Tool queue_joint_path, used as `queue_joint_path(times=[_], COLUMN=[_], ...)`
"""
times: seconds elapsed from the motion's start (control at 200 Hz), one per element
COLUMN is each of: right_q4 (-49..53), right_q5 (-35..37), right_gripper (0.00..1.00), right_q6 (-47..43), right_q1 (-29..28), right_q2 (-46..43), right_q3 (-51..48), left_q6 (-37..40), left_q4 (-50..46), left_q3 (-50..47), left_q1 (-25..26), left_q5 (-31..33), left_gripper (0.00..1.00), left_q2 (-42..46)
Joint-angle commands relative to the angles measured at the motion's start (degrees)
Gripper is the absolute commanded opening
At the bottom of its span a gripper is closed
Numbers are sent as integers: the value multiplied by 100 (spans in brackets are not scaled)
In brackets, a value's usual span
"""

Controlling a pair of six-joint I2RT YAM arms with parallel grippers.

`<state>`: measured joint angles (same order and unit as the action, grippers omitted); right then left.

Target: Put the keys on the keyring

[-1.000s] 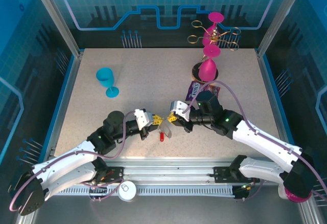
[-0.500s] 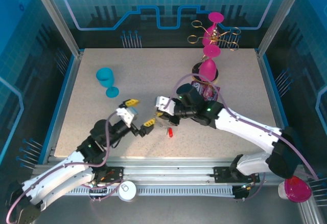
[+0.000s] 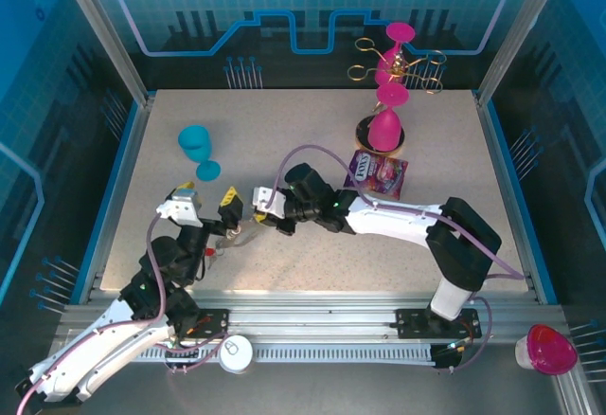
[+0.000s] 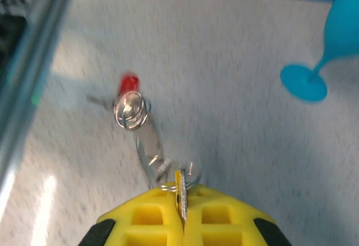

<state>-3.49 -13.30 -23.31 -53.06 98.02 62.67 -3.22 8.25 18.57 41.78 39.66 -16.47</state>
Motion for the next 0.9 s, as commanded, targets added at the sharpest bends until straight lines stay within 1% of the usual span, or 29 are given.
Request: queue_joint_path(times=[0.0, 0.065, 0.14, 0.285, 0.395, 0.435, 0.495, 0.575, 0.645, 0.735, 0.815, 0.89], right_q4=[937, 1480, 1902, 2378, 2732, 2836, 2973, 3341, 3538, 3602, 3450, 3077], right_q5=[913, 1351, 1732, 2382, 3016, 3303, 3638, 3781, 3976, 4220, 4181, 3669], right_gripper=[0, 0, 0, 0, 3, 6, 13, 21, 30, 37, 43, 47], right_q6=[-1089, -1462, -1681, -1756, -1840, -1848, -1846, -1715, -1588, -1363, -1086, -637], right_q1=[162, 190, 226, 355, 435, 469, 526, 638, 786, 1056, 1342, 1684], right_q2=[39, -32, -203, -406, -297, -258, -281, -372, -493, -730, -1083, -1588], right_q3=[-227, -320, -511, -833, -956, -993, -1033, -977, -975, -1033, -1103, -1171], left_q6=[-351, -434, -457, -477, -451, -409, -404, -283, -96, 153, 318, 379], left_q4=[-175, -166, -122, -95, -138, -180, -294, -380, -428, -446, -480, -456], left_q3=[-44, -92, -109, -79, -14, 23, 108, 205, 293, 391, 465, 492], left_q1=[-54, -90, -156, -405, -678, -786, -938, -1126, -1262, -1462, -1678, -1898], left_q5=[401, 454, 439, 312, 131, 26, -34, -127, -118, -176, -245, -347], left_gripper=[99, 99, 99, 99, 99, 99, 99, 99, 99, 99, 99, 99], left_q2=[-113, -243, -411, -830, -1167, -1292, -1473, -1699, -1876, -2085, -2329, -2532])
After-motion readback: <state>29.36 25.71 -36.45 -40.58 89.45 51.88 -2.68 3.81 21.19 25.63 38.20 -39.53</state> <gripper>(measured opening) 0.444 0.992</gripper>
